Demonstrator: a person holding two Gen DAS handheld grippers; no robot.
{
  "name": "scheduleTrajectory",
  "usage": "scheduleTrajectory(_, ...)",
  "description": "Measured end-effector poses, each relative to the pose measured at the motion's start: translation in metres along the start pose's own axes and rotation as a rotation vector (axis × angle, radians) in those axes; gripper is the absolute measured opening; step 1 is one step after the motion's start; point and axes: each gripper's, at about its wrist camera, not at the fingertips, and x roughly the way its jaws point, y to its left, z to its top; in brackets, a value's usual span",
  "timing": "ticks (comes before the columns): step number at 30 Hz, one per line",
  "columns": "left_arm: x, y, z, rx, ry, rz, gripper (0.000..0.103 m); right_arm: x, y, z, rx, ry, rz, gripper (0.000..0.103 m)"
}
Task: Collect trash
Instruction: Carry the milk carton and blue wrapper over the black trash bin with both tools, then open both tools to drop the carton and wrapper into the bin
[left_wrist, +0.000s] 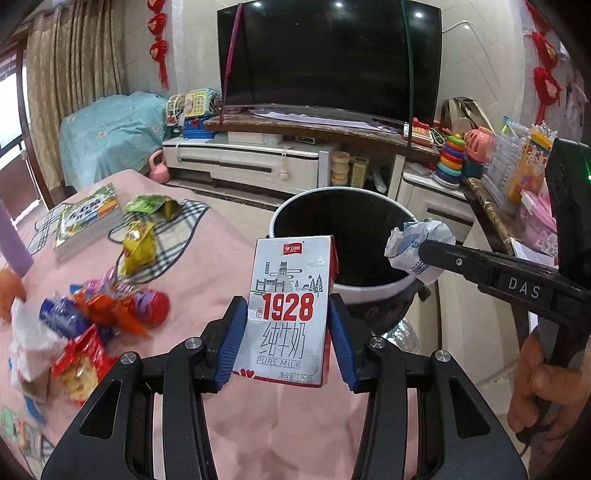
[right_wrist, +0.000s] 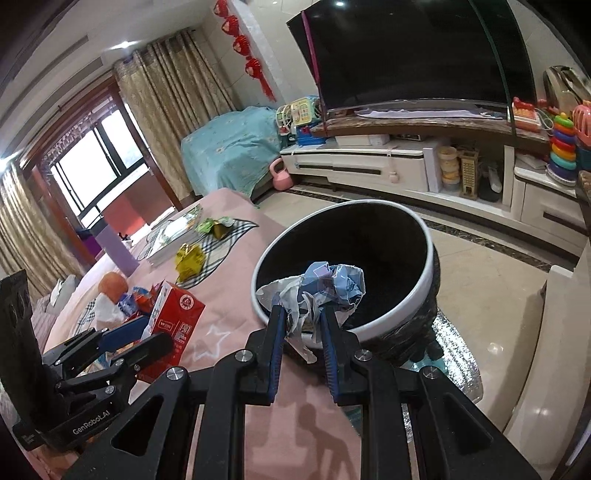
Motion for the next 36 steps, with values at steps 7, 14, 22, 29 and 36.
scheduleTrajectory(7,0.022,-0.011,0.019,0.023,0.016,-0.003,0.044,0.01,-0.014,0.013,0.006,0.003,-0.012,0.02)
scheduleTrajectory(14,0.043,-0.019,0.037,0.03,0.033,-0.019,0.044,0.023,-0.032,0.026,0.027,0.021,-0.015,0.02)
scheduleTrajectory(22,0.065,-0.029,0.046,0.041,0.061,-0.021,0.044,0.033,-0.045,0.036,0.041,0.037,-0.016,0.021)
scheduleTrajectory(29,0.079,-0.029,0.047,0.004,0.097,-0.023,0.052,0.04,-0.052,0.038,0.044,0.054,-0.027,0.024)
scheduleTrajectory(36,0.064,-0.019,0.04,-0.033,0.057,-0.01,0.075,0.042,-0.059,0.039,0.074,0.067,-0.011,0.044)
